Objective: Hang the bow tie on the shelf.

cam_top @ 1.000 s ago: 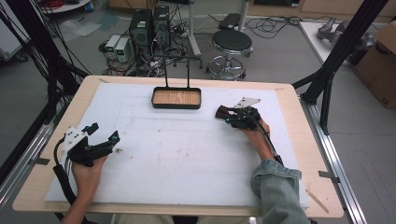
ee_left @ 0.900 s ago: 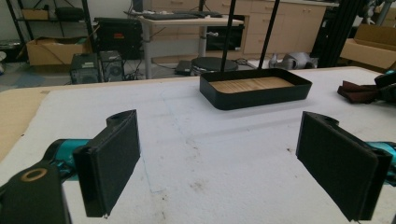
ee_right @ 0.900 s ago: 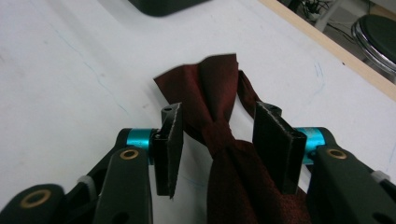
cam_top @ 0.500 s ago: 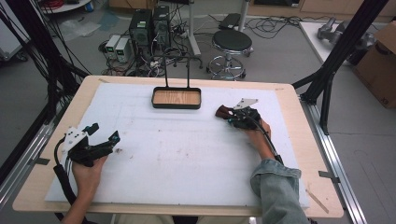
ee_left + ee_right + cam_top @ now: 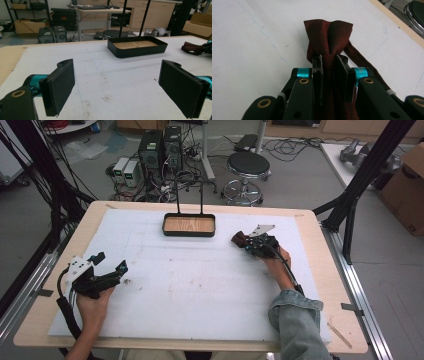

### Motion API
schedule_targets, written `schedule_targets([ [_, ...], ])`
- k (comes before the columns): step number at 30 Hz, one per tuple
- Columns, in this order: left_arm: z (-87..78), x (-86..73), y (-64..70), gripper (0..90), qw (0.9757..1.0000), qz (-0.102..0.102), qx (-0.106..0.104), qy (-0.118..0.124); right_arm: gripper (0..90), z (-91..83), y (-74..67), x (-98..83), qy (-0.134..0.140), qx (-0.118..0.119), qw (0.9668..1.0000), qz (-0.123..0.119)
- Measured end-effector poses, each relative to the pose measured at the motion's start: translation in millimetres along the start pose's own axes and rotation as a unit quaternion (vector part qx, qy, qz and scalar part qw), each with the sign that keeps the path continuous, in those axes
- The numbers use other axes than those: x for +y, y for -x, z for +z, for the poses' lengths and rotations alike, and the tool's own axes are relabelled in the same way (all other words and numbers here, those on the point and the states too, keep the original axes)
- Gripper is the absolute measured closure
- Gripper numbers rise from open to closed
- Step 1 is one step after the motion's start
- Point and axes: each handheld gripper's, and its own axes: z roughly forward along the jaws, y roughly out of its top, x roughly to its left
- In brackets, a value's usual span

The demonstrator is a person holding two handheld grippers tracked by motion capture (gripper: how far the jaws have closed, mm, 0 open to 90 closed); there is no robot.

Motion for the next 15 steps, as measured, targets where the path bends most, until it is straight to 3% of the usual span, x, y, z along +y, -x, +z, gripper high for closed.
schedule_targets([
  [6,0.8,-0.1,0.6,13.9,1.0,0.0,0.0,-0.001,76.9,-24.5,3.6,9.8,0.046,0.012,0.9987,0.017],
  [10,1.1,-0.1,0.9,14.0,1.0,0.0,-0.001,-0.001,76.9,-36.2,2.2,20.7,0.062,0.016,0.9978,0.014],
  [13,1.4,-0.2,0.8,14.1,1.0,-0.002,-0.002,0.0,76.8,-44.1,-1.1,29.9,0.091,0.017,0.9956,0.008],
  [15,1.3,-0.1,0.7,14.1,1.0,-0.002,-0.001,0.0,76.9,-47.5,-2.6,36.3,0.091,0.018,0.9956,0.01],
])
